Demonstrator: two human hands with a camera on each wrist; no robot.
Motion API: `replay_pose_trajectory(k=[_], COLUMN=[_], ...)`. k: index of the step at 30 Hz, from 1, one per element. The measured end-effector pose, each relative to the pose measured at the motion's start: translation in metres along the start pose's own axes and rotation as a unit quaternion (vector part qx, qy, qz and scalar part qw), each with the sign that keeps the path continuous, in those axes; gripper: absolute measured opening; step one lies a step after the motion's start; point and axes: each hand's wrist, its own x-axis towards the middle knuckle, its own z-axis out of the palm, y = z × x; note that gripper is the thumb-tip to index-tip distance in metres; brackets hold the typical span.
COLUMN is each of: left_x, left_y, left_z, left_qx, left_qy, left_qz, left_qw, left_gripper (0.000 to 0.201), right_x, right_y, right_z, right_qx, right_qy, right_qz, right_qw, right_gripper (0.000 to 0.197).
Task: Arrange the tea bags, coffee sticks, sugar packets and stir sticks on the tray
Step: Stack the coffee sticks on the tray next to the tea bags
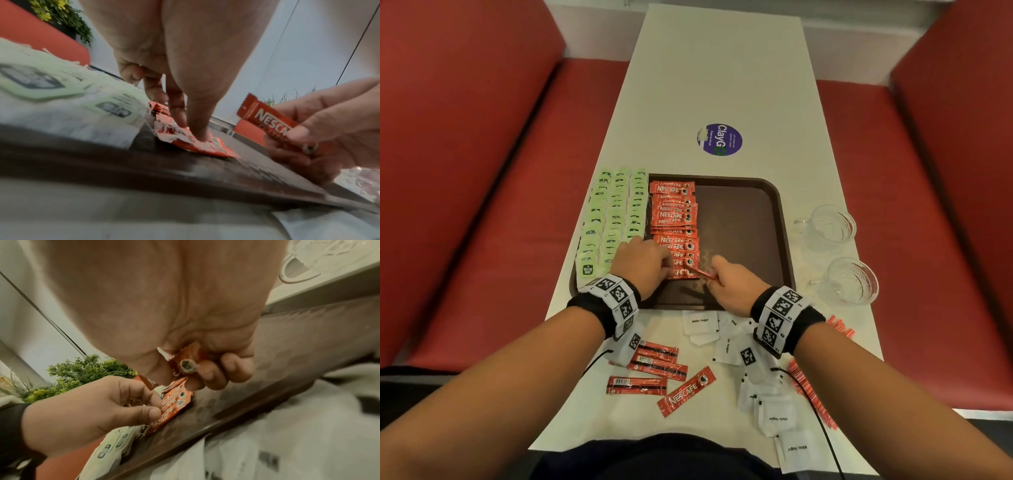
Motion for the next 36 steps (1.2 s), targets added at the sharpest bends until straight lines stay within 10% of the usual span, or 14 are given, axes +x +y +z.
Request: replay_pose_trajectory(k=[10, 16, 27, 36], left_x=[0.006, -0.011, -0.011, -0.012], left_y=[-0.001, 0.001, -0.022, -0.009], left_z=[-0.007, -0.028, -0.013, -0.003], left_qx=[-0.021, -0.233, -0.036, -0.004], left_qy=[-0.019, -0.057, -0.063, -0.018], left_qz=[0.034, 0.116, 0.068, 0.034], left_qw=[0.999, 0.964, 0.995, 0.999], left_gripper=[0.022, 0.023, 0.024, 0.02], right_x=[0.002, 0.002, -0.004, -0.032], right_y=[-0.007, -0.012, -0.011, -0.018], right_z=[0.002, 0.002, 0.0, 0.02], right_qx=[-0.005, 0.009, -0.017, -0.13], right_qy=[-0.008, 0.002, 0.047, -0.053], right_qz=[-0.017, -0.03, -0.011, -0.107], right_qw=[1.0, 1.0, 0.999, 0.984], right_gripper=[0.013, 0.004, 0.04, 0.029])
